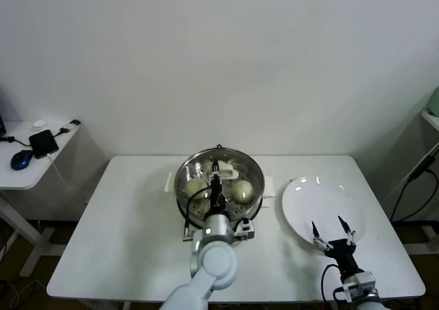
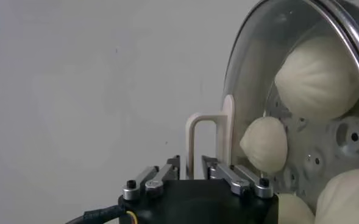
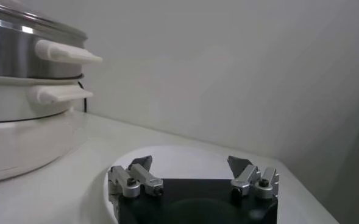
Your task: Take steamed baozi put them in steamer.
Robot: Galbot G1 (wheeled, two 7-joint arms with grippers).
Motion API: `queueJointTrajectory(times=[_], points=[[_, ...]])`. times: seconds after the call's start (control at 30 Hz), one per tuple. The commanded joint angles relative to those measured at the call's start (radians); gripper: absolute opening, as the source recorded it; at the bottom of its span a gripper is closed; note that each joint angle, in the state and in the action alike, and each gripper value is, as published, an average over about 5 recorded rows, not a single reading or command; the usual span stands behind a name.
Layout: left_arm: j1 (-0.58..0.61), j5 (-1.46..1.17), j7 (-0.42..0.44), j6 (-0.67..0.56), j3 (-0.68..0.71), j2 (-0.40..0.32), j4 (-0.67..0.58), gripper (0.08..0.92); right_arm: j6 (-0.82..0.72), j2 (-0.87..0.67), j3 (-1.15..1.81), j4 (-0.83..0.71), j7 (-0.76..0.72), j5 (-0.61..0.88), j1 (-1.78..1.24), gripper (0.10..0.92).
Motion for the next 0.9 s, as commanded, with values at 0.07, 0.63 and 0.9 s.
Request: queueJointTrajectory(times=[0.07, 0.63, 0.9], points=[[-0.003, -0.016, 0.033, 0.032, 0.013, 0.033, -0.078, 0.419, -0.003, -0.008, 0.002, 0.011, -0.009, -0.007, -0.002, 0.823], [0.157, -0.557, -0.187, -0.233, -0.093, 0.149, -0.419, 0.816, -0.063, -0.035, -0.001, 0.075, -0.001, 0.082, -0.02, 0.823], [0.255, -1.448, -0.448, -0.503, -0.64, 0.136, -0.47, 0.823, -0.004, -0.035, -0.001, 0.082, 0.007, 0.133, -0.022, 0.823]])
